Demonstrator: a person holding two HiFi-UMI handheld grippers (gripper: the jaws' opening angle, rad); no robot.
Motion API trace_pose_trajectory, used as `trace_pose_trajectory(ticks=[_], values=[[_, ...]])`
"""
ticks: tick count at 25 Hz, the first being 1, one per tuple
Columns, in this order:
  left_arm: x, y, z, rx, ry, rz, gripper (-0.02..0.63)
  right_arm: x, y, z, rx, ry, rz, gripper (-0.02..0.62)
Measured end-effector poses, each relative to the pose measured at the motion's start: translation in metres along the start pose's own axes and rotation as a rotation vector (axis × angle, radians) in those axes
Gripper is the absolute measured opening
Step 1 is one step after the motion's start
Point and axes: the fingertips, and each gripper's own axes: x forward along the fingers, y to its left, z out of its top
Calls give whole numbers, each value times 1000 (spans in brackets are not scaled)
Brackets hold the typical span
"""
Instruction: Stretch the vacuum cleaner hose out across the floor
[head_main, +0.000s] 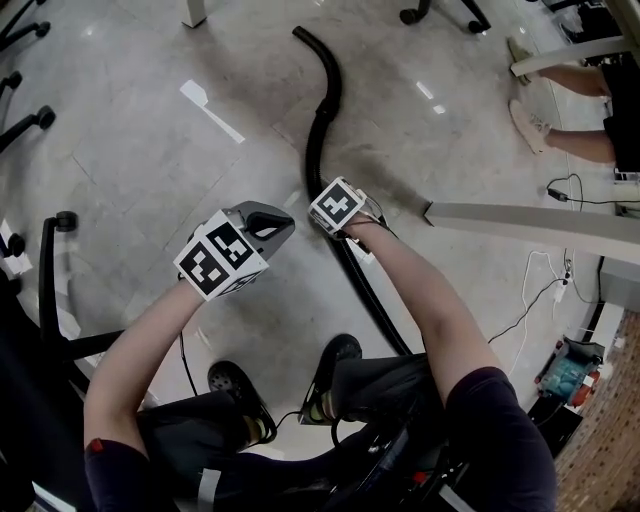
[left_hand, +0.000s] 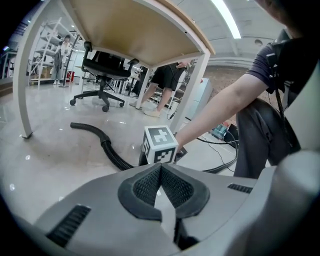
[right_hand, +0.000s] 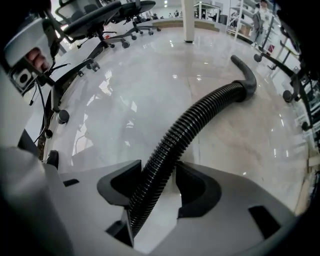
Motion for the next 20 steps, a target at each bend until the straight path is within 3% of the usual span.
trace_pose_trajectory(ticks=[7,13,20], values=[[-15,27,-5,-31,-8,68,6,3,25,20,-111,-16,18,212],[-18,30,-37,-51,51,83,6,6,62,48,-302,-74,52,215],[-22,48,-57,-94,83,142,6,11,104,56,-492,-70,118,215]])
